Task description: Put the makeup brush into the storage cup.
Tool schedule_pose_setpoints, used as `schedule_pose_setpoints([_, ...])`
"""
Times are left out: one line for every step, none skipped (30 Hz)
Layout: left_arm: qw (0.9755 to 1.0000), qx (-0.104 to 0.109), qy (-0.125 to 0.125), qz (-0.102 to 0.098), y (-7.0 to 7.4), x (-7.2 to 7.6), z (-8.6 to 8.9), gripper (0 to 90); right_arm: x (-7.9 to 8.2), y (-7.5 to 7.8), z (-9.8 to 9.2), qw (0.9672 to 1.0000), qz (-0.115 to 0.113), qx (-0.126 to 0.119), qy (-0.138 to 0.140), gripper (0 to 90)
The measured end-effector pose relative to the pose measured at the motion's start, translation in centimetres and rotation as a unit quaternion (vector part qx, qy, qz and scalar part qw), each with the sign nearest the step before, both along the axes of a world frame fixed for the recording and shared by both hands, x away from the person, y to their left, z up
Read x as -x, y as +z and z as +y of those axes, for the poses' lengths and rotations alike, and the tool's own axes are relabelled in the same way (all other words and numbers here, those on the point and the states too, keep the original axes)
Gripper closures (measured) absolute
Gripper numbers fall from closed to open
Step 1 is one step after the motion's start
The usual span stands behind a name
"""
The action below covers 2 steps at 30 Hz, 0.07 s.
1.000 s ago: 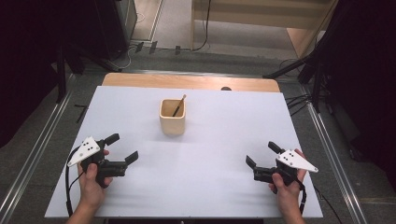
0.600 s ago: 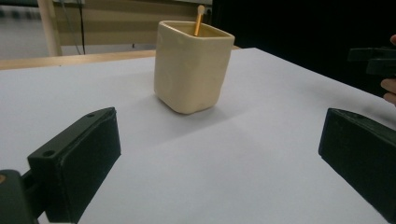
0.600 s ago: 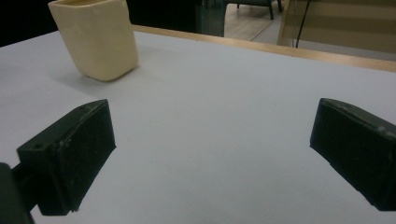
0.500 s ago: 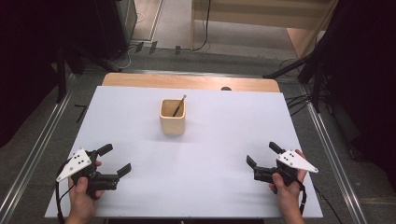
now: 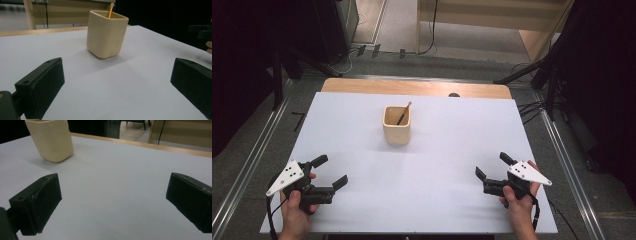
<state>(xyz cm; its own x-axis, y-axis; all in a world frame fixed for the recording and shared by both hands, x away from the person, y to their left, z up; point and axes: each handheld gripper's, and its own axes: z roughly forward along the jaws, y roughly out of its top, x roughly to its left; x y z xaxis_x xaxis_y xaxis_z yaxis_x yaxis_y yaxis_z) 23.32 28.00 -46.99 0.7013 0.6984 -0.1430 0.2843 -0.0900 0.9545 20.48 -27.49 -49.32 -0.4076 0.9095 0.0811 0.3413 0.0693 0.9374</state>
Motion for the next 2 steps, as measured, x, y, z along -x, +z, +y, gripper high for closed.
schedule_pose_setpoints([1.0000,-0.001,-0.001,0.000,-0.02,-0.04,-0.04,0.0,0.00,-0.01,0.00,1.0000,0.000,0.000,0.000,0.4])
schedule_pose_setpoints([1.0000,-0.002,-0.002,0.001,-0.05,-0.06,-0.10,0.0,-0.03,-0.02,0.00,1.0000,0.000,0.001,0.000,0.4])
